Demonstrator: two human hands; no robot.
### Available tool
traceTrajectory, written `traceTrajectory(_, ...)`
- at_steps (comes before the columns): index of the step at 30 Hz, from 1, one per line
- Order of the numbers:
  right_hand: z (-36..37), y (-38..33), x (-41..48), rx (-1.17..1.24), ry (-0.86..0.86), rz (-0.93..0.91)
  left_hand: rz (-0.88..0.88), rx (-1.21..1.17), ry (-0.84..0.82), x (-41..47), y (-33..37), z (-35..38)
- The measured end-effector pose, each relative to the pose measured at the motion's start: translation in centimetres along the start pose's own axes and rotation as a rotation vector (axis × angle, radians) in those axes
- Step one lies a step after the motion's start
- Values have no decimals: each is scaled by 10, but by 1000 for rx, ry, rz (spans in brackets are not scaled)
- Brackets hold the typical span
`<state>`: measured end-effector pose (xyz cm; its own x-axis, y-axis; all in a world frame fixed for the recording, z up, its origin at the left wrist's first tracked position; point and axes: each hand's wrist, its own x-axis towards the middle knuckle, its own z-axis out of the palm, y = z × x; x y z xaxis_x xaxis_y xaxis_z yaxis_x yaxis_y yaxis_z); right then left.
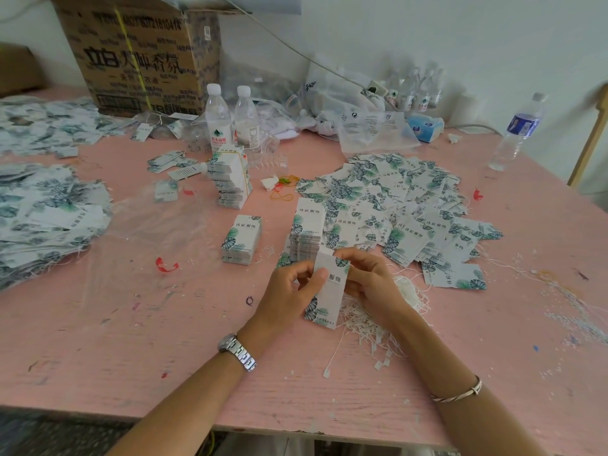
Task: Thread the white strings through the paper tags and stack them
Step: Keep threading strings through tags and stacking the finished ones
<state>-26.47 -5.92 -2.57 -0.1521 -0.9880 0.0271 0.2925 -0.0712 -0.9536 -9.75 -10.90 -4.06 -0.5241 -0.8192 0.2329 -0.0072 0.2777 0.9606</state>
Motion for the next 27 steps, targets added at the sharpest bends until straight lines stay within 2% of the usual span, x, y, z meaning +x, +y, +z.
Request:
traceTrajectory(5, 3, 0, -1, -58, -22, -28, 56, 71, 97, 2, -4, 2)
traceTrajectory(10, 1, 2, 0, -171, -63, -76, 345, 266, 283, 3, -7, 1)
traceTrajectory(14, 1, 3, -2, -243, -108, -131, 526, 426, 331, 5, -9, 2)
traceTrajectory(21, 1, 0, -4, -329, -98, -197, 580, 501, 378, 4, -7, 1)
traceTrajectory(27, 2, 0, -5, -514, -90, -283, 535, 466, 367, 2, -2, 4)
